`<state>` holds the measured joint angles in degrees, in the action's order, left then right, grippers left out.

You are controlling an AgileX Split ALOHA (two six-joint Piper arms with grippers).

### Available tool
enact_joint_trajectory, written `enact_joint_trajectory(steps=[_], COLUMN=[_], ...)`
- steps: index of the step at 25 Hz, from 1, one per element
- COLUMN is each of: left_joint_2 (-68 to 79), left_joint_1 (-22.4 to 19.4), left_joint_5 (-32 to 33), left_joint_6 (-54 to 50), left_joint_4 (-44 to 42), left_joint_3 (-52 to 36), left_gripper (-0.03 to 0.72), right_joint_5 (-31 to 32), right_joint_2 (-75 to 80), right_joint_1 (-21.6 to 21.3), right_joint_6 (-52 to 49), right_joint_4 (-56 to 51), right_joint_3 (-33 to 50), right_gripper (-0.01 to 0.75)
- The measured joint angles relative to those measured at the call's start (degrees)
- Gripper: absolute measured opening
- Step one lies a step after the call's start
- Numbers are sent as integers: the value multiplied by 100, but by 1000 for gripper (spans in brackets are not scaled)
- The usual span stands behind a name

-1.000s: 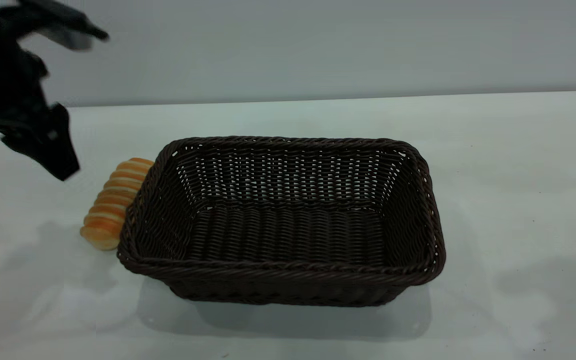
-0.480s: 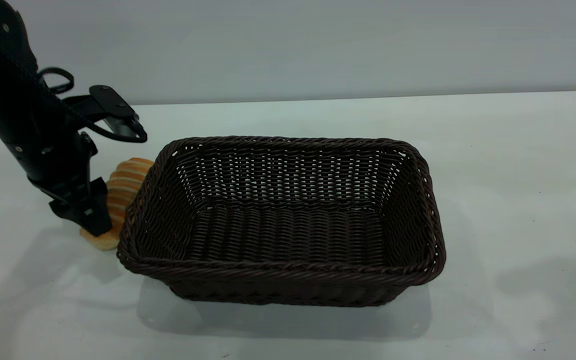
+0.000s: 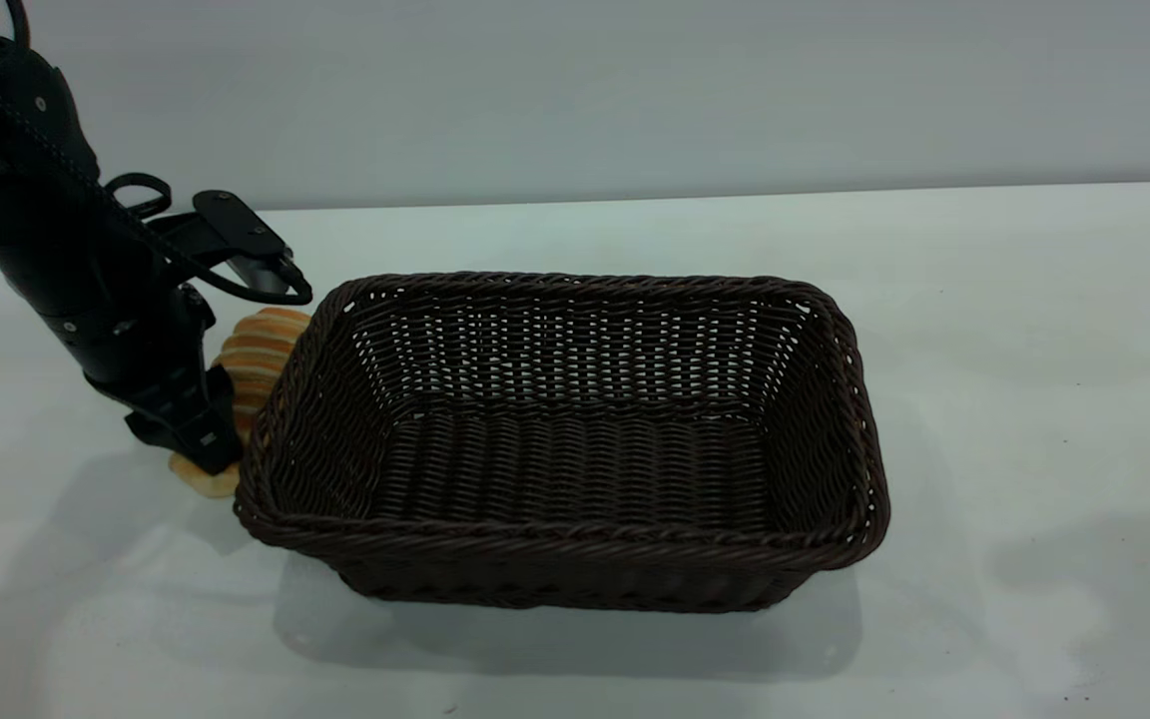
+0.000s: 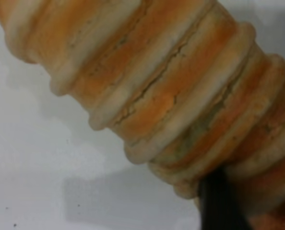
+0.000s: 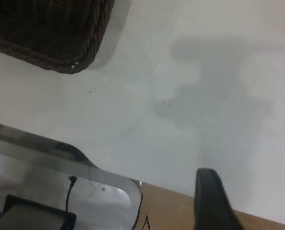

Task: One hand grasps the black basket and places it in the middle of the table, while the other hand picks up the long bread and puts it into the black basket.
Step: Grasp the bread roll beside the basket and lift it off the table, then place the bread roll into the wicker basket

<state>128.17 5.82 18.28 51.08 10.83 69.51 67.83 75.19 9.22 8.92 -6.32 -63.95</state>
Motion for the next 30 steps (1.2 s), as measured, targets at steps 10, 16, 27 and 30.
enact_joint_trajectory(steps=[10, 16, 27, 30], left_joint_2=[-1377, -2330, -2071, -2040], left_joint_1=[20, 693, 2434, 2579], left_joint_5=[-194, 396, 1745, 1907], left_joint_6=[-1328, -1573, -1398, -1351], left_joint_4=[15, 40, 142, 157], left_joint_3=[0, 0, -17, -17], left_gripper=[77, 76, 78, 94], right_joint_5=[0, 0, 0, 0], right_joint_2=[0, 0, 0, 0], right_joint_1=[0, 0, 0, 0], right_joint_6=[0, 0, 0, 0], right_joint_4=[0, 0, 0, 0], right_joint_3=[0, 0, 0, 0], right_gripper=[429, 429, 429, 429])
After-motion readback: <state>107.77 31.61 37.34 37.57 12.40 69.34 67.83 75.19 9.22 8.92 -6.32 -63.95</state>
